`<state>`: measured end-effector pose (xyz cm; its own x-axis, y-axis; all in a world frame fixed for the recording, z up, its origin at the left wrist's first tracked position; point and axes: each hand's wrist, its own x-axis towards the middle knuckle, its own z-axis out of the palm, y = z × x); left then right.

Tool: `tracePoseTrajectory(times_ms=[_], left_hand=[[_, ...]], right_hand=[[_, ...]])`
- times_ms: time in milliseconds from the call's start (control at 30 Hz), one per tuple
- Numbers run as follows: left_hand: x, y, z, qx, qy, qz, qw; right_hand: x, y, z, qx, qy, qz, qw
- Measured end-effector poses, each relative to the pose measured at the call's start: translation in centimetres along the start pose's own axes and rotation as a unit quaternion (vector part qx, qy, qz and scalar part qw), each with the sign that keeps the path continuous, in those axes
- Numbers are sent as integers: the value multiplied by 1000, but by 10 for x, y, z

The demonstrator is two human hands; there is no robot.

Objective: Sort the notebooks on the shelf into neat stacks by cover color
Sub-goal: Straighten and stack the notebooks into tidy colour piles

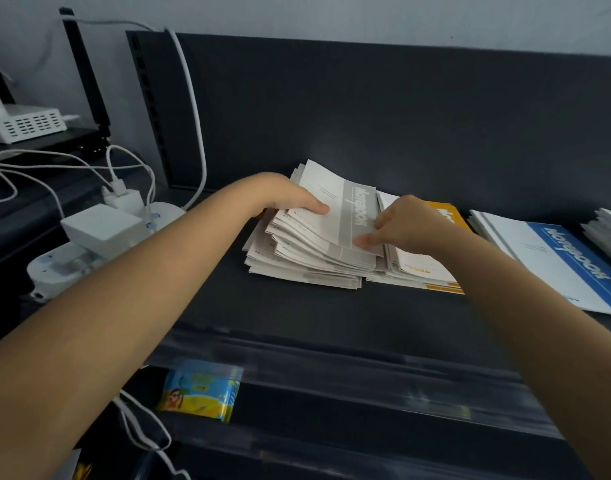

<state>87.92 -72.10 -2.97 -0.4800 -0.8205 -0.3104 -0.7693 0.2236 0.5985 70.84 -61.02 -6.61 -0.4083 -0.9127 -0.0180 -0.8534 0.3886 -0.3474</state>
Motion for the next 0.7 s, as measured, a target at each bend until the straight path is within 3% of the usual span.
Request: tracePoseTrajectory(times_ms=[300, 400, 500, 600, 700], left_hand=[[-1, 4, -6, 48, -13, -10, 999], [-1, 4, -5, 16, 5, 17, 1000], [-4, -2, 0, -106, -24, 35, 993], [-3, -6, 3, -278, -17, 32, 960], [-6, -5, -3, -317, -20, 37, 947]], right_hand=[[-8, -8, -2, -7, -10, 8, 1000], [-10, -7, -2, 4, -8, 11, 1000], [-11, -7, -1, 24, -5, 14, 1000], [-14, -9, -3, 32, -15, 10, 999], [-23, -12, -11, 82, -26, 4, 996]])
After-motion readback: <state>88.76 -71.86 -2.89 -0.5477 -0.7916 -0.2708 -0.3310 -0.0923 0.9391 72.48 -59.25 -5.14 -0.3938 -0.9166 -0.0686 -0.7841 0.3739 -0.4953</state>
